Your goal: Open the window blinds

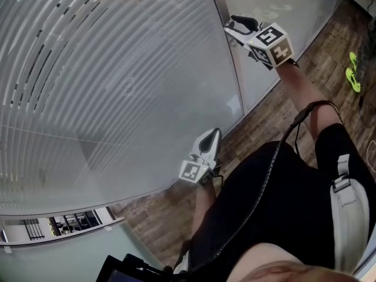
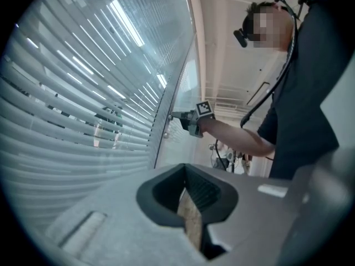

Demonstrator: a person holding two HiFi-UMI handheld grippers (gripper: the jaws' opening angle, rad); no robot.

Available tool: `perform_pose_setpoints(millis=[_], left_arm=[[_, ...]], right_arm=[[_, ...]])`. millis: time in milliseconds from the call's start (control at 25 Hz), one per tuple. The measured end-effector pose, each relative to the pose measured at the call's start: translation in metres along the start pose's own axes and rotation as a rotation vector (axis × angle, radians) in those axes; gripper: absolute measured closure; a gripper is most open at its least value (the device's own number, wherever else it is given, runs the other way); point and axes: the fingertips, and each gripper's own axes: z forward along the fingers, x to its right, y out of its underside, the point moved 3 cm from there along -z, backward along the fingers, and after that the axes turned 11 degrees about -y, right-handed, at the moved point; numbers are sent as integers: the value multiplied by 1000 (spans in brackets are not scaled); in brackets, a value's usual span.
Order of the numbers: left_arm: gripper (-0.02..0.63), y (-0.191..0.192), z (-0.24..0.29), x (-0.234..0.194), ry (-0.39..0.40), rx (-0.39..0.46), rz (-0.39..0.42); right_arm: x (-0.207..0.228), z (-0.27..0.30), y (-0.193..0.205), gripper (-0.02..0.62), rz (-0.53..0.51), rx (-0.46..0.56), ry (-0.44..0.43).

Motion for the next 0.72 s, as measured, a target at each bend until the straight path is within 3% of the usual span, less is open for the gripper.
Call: perform_pose_setpoints(millis=[280,440,560,720], left_arm=[[603,3,0,-5,-11,2,-14],[604,4,-1,-6,-13,-1,-15],[603,5,-2,-7,-17,0,-17],[603,4,-3,-7,-20,5,-18]], right_arm=[[-10,-1,-4,388,-568,-233,94],[-15,5,9,400,-880,-358,112],[-14,10,21,410,-999,-424,108],[-16,12,21,417,-1049,-433,113]])
